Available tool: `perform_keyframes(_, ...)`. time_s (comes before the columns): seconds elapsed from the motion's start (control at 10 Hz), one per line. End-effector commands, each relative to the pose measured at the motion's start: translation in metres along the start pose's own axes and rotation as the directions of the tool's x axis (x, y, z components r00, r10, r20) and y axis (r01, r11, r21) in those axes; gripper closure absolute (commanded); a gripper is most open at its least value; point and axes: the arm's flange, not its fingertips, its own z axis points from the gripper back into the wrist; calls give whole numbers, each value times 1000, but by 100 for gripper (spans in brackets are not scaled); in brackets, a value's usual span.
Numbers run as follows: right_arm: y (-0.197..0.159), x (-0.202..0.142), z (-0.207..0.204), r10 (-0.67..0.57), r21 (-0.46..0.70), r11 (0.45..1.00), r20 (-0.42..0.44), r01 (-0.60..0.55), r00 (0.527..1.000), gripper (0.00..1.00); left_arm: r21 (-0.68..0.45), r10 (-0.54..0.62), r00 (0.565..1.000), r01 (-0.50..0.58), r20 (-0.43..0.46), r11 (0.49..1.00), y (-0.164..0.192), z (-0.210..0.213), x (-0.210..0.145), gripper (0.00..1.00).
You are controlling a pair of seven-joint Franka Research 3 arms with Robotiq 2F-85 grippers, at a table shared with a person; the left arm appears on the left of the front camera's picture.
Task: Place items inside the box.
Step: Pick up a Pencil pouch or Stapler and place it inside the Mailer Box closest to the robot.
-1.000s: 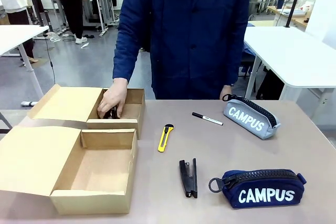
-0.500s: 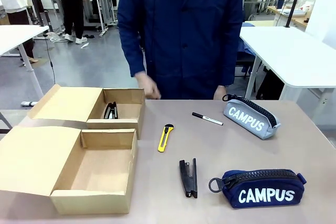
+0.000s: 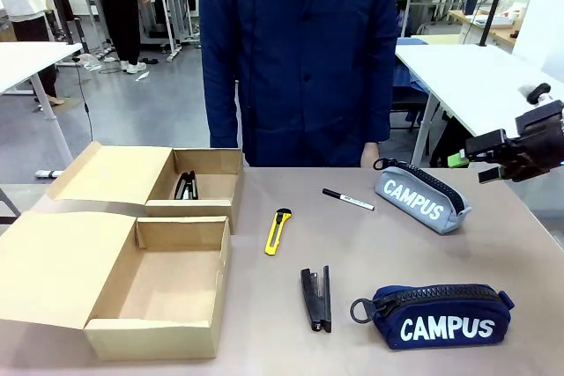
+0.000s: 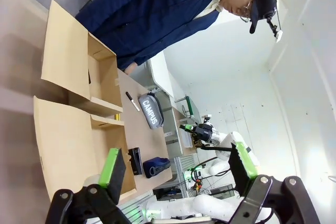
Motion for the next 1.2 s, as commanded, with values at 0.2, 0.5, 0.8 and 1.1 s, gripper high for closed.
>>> perform_keyframes(0.2,3,-41,29,169,50,983,131,-177,977,0,-19,-25,1000,25,11,1000,-2,0,1,0)
perform_keyframes(0.5,-2,6,4,352,-111,934,115,-340,929,0,-19,-25,1000,25,11,1000,-2,0,1,0)
perform_keyframes(0.8,-8,41,-30,383,-155,910,-45,-386,922,0,-19,-25,1000,25,11,1000,-2,0,1,0)
perform_keyframes(1.1,-27,60,-74,356,-162,912,-142,-376,924,0,-19,-25,1000,25,11,1000,-2,0,1,0)
